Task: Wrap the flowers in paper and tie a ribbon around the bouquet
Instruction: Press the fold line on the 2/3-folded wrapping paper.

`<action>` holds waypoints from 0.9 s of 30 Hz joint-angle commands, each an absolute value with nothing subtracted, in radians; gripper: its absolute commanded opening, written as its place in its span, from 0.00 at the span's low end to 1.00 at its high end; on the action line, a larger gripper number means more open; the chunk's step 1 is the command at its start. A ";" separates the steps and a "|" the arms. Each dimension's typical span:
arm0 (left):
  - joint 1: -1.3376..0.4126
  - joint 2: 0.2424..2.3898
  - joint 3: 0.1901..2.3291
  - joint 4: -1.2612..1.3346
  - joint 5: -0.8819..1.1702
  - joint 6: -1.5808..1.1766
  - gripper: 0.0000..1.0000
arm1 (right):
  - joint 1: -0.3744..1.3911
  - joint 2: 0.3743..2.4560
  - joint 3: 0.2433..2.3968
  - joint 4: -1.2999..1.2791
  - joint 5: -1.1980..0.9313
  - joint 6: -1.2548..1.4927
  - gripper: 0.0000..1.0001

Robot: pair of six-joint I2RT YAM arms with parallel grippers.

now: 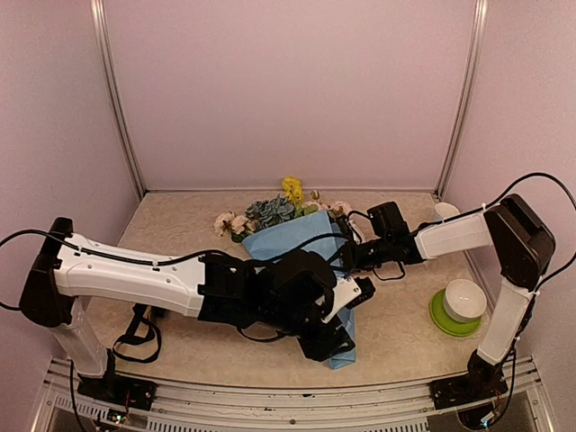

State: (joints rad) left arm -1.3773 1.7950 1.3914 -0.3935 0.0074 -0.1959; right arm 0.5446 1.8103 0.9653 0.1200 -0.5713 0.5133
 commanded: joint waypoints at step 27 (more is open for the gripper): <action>-1.326 2.223 1.573 -0.420 -0.161 -0.066 0.31 | 0.537 1.748 0.901 0.180 -0.496 0.572 0.00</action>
